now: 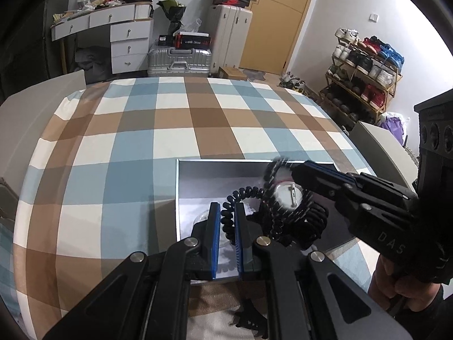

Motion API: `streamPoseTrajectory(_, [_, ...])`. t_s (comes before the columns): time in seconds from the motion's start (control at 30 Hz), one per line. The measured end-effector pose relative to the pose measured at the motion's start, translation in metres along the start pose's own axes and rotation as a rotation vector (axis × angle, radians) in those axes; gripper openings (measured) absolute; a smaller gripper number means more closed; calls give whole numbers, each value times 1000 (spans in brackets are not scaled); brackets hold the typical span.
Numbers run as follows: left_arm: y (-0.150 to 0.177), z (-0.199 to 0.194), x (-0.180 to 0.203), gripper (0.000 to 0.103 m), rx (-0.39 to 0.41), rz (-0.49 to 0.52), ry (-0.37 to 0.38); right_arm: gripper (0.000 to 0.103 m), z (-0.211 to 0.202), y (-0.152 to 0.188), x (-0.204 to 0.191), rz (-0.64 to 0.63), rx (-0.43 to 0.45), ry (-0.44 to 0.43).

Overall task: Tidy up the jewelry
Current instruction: 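Carry both spiral hair ties into the grey box and open both tools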

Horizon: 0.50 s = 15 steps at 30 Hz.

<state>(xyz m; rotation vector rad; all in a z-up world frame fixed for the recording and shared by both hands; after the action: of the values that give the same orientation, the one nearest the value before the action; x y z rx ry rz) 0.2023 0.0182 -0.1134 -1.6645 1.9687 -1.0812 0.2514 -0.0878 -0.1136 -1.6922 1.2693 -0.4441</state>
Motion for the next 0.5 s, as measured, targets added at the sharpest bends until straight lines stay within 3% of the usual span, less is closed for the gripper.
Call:
streamPoseTrajectory(0.1, [-1,0,-2,6,-5,-5,-16,14,0,-1,2,8,5,7])
streamPoseTrajectory(0.17, [0,2,-2,9,-24,-10,-8,33,-2,-2,7,23,15,19])
streamPoseTrajectory(0.37, [-2,-10,0,36,8,0,-28,36,-19,-2,11,56,49,8])
streamPoseTrajectory(0.5, [-2,-21,3,38,37,18,-52,45,-36,-3,6,38,78,14])
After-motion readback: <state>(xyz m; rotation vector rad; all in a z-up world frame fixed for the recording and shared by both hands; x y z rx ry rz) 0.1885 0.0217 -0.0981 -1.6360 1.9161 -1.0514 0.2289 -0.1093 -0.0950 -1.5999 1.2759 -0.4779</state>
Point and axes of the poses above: each gripper's, at about its wrist camera, not at the fingertips, and z roughly the way its jaws point, x to its right, y to its underside, the point moved 5 cm from there along z, roughly the way its jaws point, and after that the axes turned 6 degrees about x, right-handed, at the moved point
